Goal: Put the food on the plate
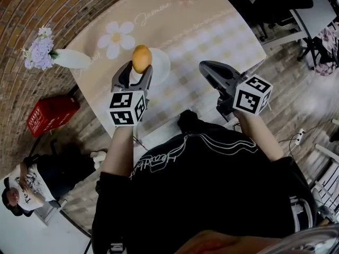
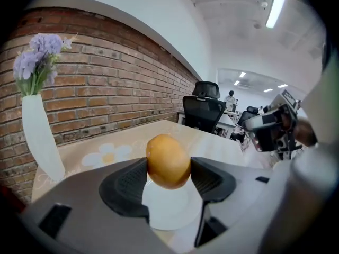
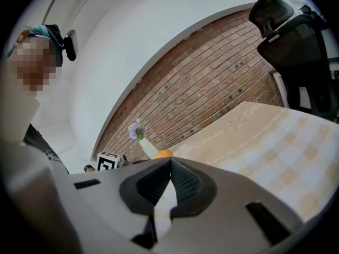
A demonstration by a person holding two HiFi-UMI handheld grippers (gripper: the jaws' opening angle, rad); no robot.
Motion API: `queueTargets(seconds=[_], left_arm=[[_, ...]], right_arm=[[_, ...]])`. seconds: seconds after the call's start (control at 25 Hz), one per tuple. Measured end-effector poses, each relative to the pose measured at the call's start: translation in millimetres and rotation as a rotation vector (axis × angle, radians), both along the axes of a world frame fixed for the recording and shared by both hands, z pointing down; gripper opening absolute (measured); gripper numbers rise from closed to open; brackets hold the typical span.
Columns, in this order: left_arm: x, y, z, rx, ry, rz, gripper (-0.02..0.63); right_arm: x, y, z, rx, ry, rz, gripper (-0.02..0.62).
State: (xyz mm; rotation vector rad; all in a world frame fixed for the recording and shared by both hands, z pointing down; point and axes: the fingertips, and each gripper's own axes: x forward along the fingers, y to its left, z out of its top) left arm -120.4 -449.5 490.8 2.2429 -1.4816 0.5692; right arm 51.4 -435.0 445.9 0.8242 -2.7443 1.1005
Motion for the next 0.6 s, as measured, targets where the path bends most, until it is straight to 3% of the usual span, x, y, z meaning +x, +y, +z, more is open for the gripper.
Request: queueTargets(seconds=[0.24,0.6], left_arm=[[-4.1,-2.3,40.7,-0.059,-0.015,0.001,0.252],[-2.1,0.8,70.6,-0.085,-0.035,0.021,0.252]], right_arm=[[2.5,-1.1,27.2,-0.059,0.017,-0.004,-0.003],[5.2,0.9,52.7,-0.117,0.042,-0.012,-0.003]])
